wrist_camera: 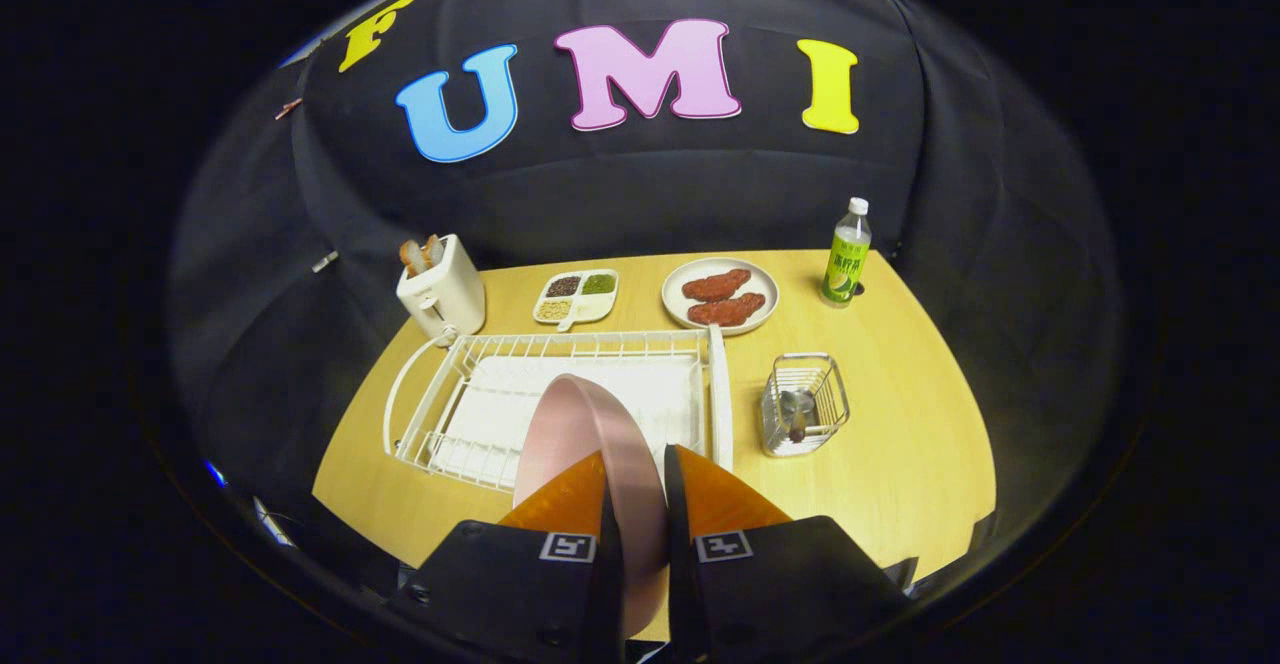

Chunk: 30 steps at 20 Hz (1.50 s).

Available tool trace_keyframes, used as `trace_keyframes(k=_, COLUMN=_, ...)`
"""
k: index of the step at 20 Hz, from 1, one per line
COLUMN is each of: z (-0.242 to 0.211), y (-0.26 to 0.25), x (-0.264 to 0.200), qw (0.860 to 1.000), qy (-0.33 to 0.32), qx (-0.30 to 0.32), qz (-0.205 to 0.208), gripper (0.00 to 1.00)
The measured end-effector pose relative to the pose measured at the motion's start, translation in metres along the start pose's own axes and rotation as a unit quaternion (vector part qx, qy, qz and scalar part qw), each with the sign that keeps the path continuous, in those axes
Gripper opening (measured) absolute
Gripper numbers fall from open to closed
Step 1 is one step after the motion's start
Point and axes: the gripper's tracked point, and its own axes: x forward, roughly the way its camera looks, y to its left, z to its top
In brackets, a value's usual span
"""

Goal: Take the plate from the dish rack, then take the spoon from the basket and place it into the plate.

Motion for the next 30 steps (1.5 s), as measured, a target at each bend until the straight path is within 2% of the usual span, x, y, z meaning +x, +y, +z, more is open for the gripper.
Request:
trace_keyframes(k=7, z=-0.086, y=-0.003, x=-0.005, qw=0.996, qy=0.04, qx=0.058, qz=0.05, gripper=0.21)
trace_keyframes(k=13, z=-0.138, y=-0.012, x=0.035, qw=0.989, qy=0.074, qx=0.109, qz=0.064, gripper=0.21)
trace_keyframes(k=16, z=-0.152, y=-0.025, x=0.047, qw=0.986, qy=0.09, qx=0.128, qz=0.055, gripper=0.22)
trace_keyframes(k=19, z=-0.159, y=-0.026, x=0.054, qw=0.981, qy=0.101, qx=0.154, qz=0.067, gripper=0.23)
trace_keyframes(k=23, z=-0.166, y=-0.046, x=0.069, qw=0.978, qy=0.109, qx=0.168, qz=0.051, gripper=0.25)
trace_keyframes(k=25, z=-0.163, y=-0.052, x=0.069, qw=0.979, qy=0.102, qx=0.166, qz=0.055, gripper=0.33)
trace_keyframes(k=26, z=-0.159, y=-0.055, x=0.066, qw=0.981, qy=0.096, qx=0.161, qz=0.056, gripper=0.33)
trace_keyframes(k=29, z=-0.141, y=-0.08, x=0.064, qw=0.989, qy=0.063, qx=0.124, qz=0.047, gripper=0.98)
trace_keyframes(k=30, z=-0.132, y=-0.09, x=0.057, qw=0.992, qy=0.046, qx=0.109, qz=0.039, gripper=0.99)
